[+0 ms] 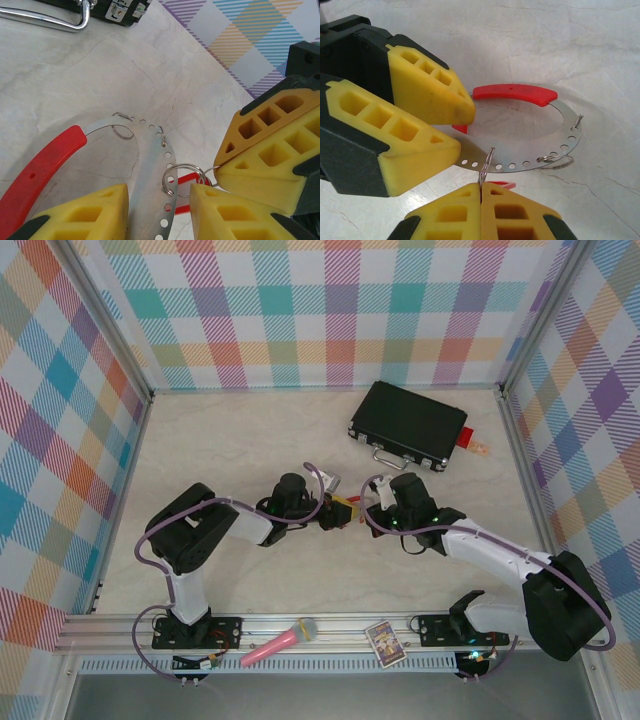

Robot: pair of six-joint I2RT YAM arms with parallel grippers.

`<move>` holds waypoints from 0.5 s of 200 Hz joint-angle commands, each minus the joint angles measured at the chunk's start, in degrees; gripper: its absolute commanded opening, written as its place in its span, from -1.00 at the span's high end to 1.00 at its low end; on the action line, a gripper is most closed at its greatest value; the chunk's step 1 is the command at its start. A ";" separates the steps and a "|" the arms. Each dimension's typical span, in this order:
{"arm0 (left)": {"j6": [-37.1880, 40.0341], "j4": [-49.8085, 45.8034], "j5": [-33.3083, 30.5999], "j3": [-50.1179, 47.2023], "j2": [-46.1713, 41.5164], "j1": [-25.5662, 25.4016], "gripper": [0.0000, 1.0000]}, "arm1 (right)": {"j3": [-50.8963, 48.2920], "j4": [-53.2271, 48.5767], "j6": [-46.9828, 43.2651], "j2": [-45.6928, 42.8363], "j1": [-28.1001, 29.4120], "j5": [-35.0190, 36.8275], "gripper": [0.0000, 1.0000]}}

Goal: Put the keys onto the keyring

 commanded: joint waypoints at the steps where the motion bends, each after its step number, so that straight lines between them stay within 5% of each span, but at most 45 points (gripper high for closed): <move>1: -0.68 0.66 -0.44 1.65 -1.27 -0.24 0.25 | -0.36 2.05 -2.00 -1.37 -0.37 -1.70 1.00; 100: 3.10 -15.66 -3.86 0.83 -20.58 5.35 0.21 | 8.62 0.65 -14.82 -1.16 -0.36 -9.71 1.00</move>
